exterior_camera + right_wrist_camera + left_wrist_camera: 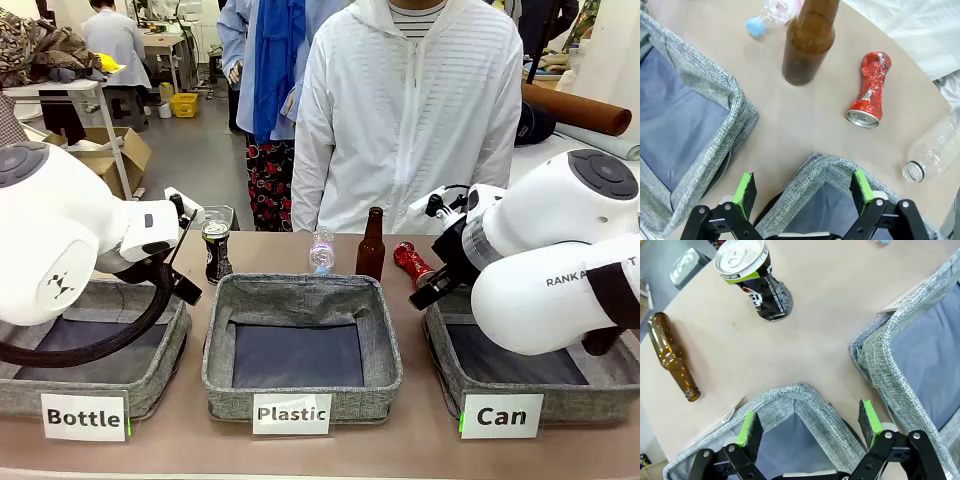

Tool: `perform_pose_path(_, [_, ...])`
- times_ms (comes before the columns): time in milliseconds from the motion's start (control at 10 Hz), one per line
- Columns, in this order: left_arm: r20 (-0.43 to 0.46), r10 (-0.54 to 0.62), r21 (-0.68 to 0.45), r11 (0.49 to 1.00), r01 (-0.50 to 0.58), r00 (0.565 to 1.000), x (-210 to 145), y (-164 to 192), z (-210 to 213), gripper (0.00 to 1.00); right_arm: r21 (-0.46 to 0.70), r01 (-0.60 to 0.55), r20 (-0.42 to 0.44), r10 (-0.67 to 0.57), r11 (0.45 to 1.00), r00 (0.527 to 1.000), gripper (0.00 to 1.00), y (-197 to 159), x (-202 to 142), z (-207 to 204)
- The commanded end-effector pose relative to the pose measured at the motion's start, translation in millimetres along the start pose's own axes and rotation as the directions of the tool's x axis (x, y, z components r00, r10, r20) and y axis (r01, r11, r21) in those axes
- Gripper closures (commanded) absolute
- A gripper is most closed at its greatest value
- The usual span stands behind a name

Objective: Sort the can waste into the basket.
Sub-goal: Pick up the can waste from the table and place it in the right Fabric basket.

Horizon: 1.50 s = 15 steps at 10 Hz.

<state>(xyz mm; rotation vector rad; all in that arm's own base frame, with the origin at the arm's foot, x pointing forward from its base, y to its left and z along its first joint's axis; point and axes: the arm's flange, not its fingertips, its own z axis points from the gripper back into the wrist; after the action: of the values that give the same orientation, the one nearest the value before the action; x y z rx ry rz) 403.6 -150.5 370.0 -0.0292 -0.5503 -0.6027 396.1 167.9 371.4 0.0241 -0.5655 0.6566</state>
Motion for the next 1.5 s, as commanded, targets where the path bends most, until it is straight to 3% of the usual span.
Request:
perform_pose_path(0, [0.0, 0.0, 0.0, 1.0, 0.0, 1.0, 0, 0, 0, 0.0, 0.0, 0.0, 0.0, 0.0, 1.0, 1.0, 0.0, 0, 0, 0])
perform_pose_path(1300, [0.0, 0.0, 0.0, 1.0, 0.0, 1.0, 0, 0, 0, 0.0, 0.0, -0.001, 0.0, 0.001, 1.0, 1.0, 0.0, 0, 0, 0])
perform_pose_path(1400, [0.09, 0.0, -0.054, 0.999, 0.005, 0.996, 7, -3, 45, 0.0, 0.06, 0.012, 0.012, -0.013, 0.998, 1.0, 0.0, -3, 11, 39])
